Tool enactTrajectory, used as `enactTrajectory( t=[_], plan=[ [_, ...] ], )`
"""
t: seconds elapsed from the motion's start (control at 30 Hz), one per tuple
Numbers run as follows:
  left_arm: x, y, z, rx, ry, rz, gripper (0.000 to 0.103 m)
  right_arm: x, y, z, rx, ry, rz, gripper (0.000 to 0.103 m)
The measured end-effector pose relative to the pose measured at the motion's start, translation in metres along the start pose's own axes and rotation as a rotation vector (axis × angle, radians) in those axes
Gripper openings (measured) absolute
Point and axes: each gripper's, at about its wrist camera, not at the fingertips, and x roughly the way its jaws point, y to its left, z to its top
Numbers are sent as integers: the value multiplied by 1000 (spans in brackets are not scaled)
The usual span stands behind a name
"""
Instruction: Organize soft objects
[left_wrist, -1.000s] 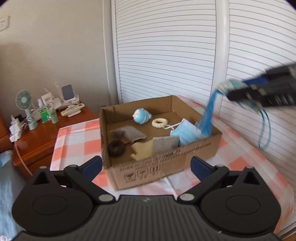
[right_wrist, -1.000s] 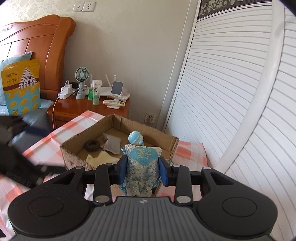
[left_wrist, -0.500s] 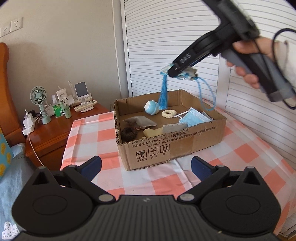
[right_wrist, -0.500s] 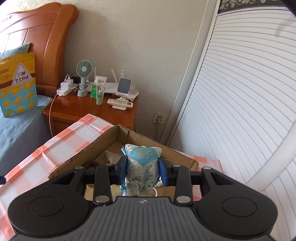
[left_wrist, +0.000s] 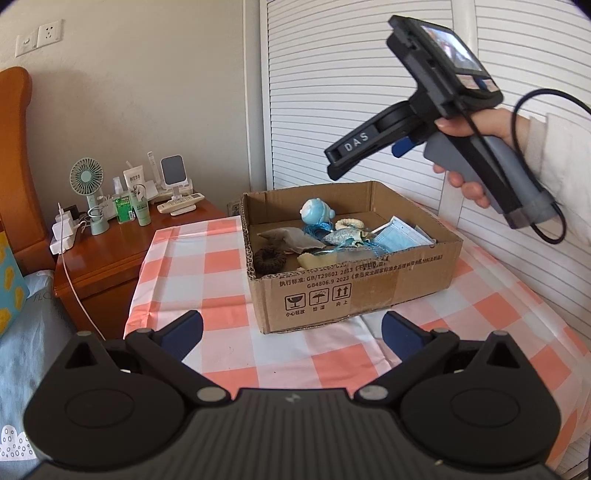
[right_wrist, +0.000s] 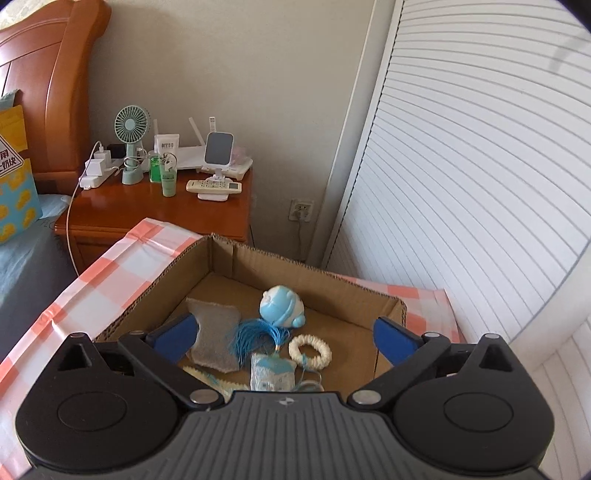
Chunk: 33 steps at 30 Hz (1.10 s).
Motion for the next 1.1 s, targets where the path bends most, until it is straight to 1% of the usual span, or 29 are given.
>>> enactTrajectory(
  t=[0.17,0.3,0.37,0.43,0.47,0.6,0.7,0.8,0.87,1.1],
  plan=[
    [-4,-2,3,-11,9,20,102,-19,2,-15,25,37,-16,103],
    [-5,-1,7,-28,30,55,102,-44,2,-38,70,69,-33,103],
    [-4,-1,10,-46,51,74,102,-57,3,-52,92,92,-60,103],
    [0,0,13,-70,85,92,102,-70,5,-70,139,133,-117,103],
    [2,1,14,-79,104,100,102,-78,6,-79,164,147,-131,103],
    [6,-2,22,-85,149,133,102,-107,11,-114,249,147,-149,103],
    [2,-8,29,-62,134,134,102,-124,15,-129,281,141,-149,103],
    [0,-15,35,-50,131,132,102,-140,14,-136,306,119,-164,103],
    [-2,-19,38,-42,128,130,102,-146,13,-139,321,106,-156,103],
    [-6,-26,40,-33,125,136,102,-156,11,-139,329,73,-161,103]
  ],
)
